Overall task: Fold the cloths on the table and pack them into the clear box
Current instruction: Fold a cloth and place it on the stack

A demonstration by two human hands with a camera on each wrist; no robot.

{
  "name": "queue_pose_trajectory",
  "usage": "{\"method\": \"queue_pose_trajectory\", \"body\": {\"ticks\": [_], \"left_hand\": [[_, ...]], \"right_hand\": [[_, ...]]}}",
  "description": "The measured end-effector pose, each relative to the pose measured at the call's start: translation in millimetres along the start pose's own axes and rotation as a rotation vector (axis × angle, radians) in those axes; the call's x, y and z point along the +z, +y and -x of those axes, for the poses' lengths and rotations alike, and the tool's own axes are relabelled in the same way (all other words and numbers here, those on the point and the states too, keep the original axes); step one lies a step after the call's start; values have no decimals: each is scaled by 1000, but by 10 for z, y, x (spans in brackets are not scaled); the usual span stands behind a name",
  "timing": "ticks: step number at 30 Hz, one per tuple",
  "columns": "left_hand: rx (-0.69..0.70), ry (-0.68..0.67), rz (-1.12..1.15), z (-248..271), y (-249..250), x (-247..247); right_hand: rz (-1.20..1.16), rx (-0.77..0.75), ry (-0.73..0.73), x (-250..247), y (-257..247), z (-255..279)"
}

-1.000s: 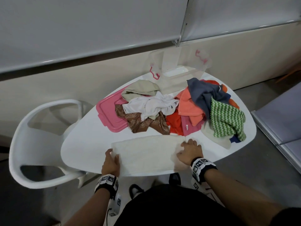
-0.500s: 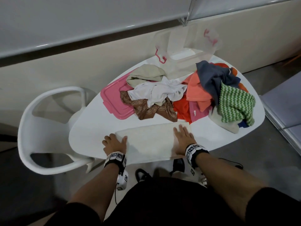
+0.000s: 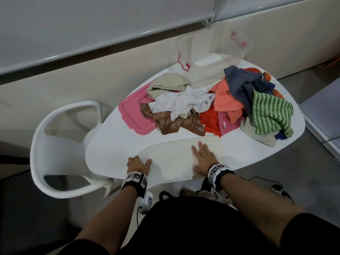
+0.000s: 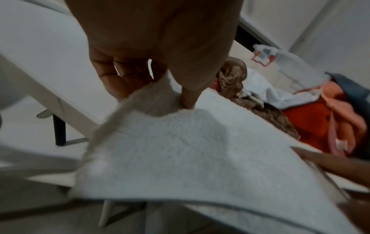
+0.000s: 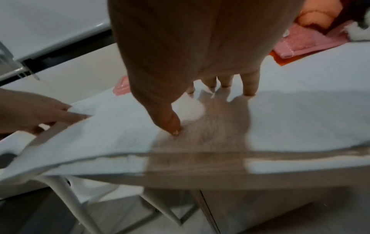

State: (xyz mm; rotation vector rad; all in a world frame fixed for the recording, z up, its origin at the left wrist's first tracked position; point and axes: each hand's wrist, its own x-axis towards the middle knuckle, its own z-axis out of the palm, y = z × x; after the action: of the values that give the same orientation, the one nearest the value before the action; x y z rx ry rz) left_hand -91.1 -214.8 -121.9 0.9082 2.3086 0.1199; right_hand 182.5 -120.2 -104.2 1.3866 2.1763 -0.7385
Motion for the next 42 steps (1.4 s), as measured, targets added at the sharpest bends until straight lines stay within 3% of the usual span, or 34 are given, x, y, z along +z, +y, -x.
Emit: {"method": "queue_pose_trajectory", "body": {"ticks": [4,9,12,15,17,18,20,22,24,26,29,33,36,39,42], "left_hand": [[28,70,199,-16,-9,-1],[17,105,507,140,76,-145],[88,106,654,265,466,-235],[123,-196,780,450,942,-244],[132,-357,792,488,1072,-176],[146,-341,766,476,1073,-154],[209,-176,618,404,987,-178],[229,-30,475,301,830,-220],[216,12,393,225,685,-247],[200,3,316,165,595,-222],[275,-9,240,122,555,-135],[598,20,0,160,690,35],[769,-97,-366,203,822,201],[787,-191,-491,166,789,353],[819,-194,-522,118,726,390]], "right_hand": [[-93,-18,31,-129,17,-12],[-418,-63,269,-170,-58,22],[-706,-103,125,-257,-189,51],[-1047,-23,-141,-312,-328,29],[-1117,54,-212,-335,-372,17],[-1110,85,-242,-335,-393,12],[-1083,114,-256,-318,-411,20],[-1037,129,-198,-244,-409,-18],[-890,84,-147,-192,-418,-77],[-698,35,-88,-155,-446,-118],[-674,66,-2,-169,-454,-94],[-730,144,-42,-133,-378,-58],[-576,87,-76,-111,-289,-21],[-578,189,92,-166,-52,33],[-631,435,340,-212,370,92]]}}
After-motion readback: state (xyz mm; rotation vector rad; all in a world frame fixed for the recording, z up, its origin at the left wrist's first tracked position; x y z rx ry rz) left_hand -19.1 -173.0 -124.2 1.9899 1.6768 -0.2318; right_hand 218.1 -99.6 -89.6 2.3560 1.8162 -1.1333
